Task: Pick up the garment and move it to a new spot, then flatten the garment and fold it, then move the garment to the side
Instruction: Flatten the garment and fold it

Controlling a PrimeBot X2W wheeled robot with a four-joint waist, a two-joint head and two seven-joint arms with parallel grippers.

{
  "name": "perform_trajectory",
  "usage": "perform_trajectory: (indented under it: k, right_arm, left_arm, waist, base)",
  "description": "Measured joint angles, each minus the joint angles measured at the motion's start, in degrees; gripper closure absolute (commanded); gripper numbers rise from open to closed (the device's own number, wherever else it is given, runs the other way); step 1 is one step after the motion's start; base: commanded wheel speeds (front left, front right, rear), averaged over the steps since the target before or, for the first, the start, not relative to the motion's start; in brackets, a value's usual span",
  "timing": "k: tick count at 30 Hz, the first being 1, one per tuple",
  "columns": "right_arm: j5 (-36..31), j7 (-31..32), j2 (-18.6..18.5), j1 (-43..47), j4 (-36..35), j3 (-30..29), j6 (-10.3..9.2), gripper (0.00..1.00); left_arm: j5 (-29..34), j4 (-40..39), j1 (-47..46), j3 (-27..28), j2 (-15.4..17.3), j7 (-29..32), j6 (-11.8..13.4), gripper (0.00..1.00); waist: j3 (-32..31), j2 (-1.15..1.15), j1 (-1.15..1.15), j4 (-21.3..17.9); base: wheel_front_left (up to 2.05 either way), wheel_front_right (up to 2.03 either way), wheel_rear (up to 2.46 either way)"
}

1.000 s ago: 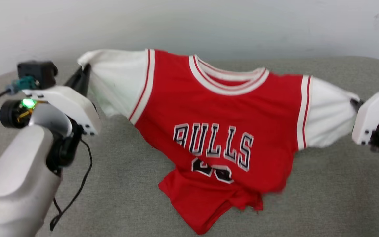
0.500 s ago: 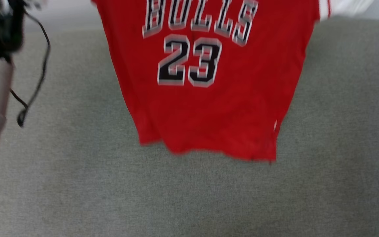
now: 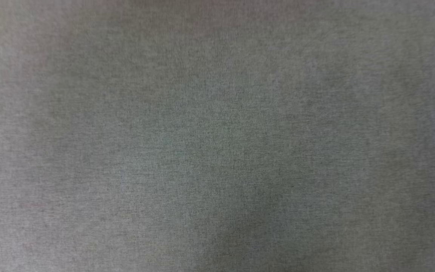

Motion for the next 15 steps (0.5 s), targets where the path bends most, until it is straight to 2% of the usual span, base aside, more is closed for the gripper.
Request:
perform_trajectory:
  k: [7,15]
  right_arm:
    - [1.5,-1.4,1.4,-2.1,4.7,3.7,0.0,1.0]
    - [4.9,-3.9,3.0,2.0,12.5,7.3,0.0,1.0]
  left_arm:
    - [-0.4,5.0,-0.7,-0.4,-1.7,-1.4,-2.5,1.0]
    - [-3.1,11.6,5.7,0.2,-4.7,-2.5,-5.2,1.0]
  waist:
    - [4.1,0.0,0.0,0.4]
    - [6.1,0.0,0.0,1.0]
  base:
    - [0.0,0.0,0.0]
    - [0.0,0.0,0.0]
